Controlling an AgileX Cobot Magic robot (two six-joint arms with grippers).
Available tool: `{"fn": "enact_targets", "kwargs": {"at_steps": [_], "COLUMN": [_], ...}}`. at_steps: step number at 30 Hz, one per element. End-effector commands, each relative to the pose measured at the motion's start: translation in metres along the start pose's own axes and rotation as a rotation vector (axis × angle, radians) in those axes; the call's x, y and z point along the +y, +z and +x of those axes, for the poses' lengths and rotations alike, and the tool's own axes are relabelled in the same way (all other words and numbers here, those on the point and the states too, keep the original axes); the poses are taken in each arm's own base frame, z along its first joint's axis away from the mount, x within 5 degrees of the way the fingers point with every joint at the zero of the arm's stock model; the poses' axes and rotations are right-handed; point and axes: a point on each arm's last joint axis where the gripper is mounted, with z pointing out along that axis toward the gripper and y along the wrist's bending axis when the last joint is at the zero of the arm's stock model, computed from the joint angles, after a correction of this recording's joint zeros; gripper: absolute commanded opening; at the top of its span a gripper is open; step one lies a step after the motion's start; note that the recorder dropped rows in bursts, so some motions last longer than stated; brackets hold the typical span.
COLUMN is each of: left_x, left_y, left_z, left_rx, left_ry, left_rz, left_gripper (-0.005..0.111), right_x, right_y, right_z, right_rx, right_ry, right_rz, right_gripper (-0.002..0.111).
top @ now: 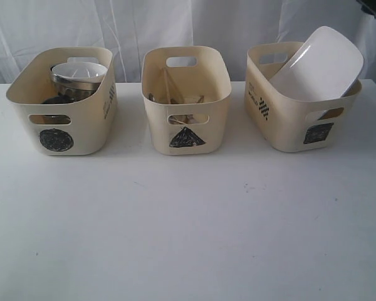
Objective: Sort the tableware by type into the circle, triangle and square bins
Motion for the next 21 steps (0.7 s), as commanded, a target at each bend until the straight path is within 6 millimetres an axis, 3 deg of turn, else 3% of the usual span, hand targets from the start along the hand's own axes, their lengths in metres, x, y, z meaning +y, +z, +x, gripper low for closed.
{"fn": "enact_targets", "kwargs": {"at_steps": [1,3,7,10,14,17,21], "left_x": [-0.001,-0.001,-0.001,-0.001,-0.001,-0.001,-0.001], "left_y": [0.001,0.001,0.001,0.001,0.001,0.001,0.001], "left_z": [0.005,0.005,0.005,0.005,0.005,0.005,0.005], "left_rx": [0.04,0.04,0.04,0.04,0.04,0.04,0.04], "left_ry": [-0.014,-0.014,-0.014,-0.014,-0.014,-0.014,-0.014], "left_rz": [0.014,0.014,0.014,0.014,0.014,0.014,0.014], "left_gripper": [0.0,0.0,0.0,0.0,0.0,0.0,0.0], "right_x": [0.022,0.03,0.035,0.038,0.049,0.05,0.048], "right_y": [-0.034,-0.051,-0.091,-0.135,-0.223,-0.274,-0.317], "right_z": [-0.029,-0.04,-0.051,-0.047,-0.031,-0.011,0.016], "right_rx": [-0.087,-0.127,-0.186,-0.234,-0.348,-0.421,-0.489], "right_ry": [-0.014,-0.024,0.013,0.007,-0.065,-0.074,-0.099], "right_rz": [-0.146,-0.2,-0.195,-0.148,-0.205,-0.289,-0.39], "right_gripper": [0.016,0.0,0.0,0.0,0.0,0.0,0.0]}}
